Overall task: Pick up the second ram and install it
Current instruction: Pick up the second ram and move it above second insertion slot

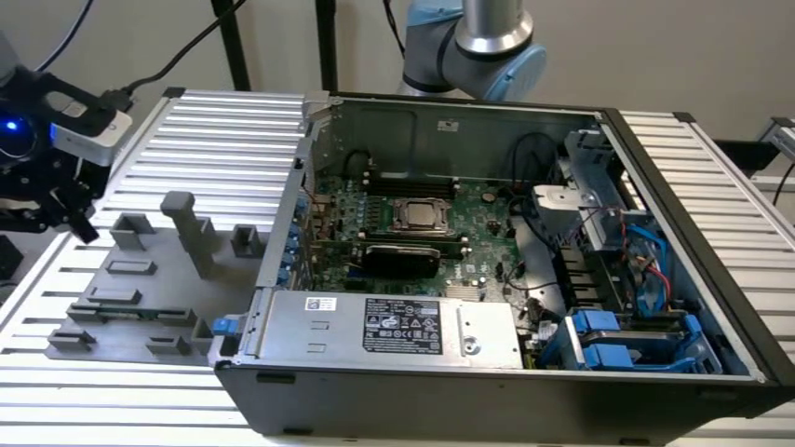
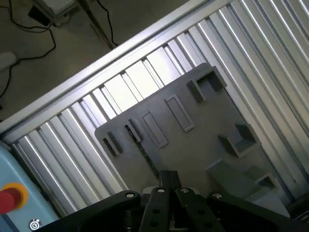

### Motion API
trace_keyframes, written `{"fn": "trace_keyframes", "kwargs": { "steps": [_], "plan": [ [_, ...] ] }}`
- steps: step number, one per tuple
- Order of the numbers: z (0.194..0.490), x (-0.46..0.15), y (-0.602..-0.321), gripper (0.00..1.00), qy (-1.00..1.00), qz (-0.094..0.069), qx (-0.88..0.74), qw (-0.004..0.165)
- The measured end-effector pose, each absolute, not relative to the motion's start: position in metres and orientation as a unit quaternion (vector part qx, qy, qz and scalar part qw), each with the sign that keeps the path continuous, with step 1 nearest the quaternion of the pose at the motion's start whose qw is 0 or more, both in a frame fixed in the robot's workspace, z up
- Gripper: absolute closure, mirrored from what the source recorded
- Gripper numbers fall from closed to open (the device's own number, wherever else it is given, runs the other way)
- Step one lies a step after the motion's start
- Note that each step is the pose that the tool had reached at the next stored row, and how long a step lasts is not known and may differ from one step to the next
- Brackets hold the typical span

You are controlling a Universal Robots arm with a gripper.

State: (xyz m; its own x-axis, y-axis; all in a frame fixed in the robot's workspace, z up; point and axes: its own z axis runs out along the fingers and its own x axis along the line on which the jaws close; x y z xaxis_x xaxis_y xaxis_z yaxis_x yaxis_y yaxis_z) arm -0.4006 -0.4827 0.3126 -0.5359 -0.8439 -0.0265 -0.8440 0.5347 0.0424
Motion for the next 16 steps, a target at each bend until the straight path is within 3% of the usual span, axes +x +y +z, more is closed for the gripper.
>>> {"fn": "trace_keyframes", "kwargs": {
  "steps": [16],
  "plan": [
    [0.3023, -0.4006, -0.4827, 0.89, 0.797, 0.024, -0.604, 0.0]
  ]
}}
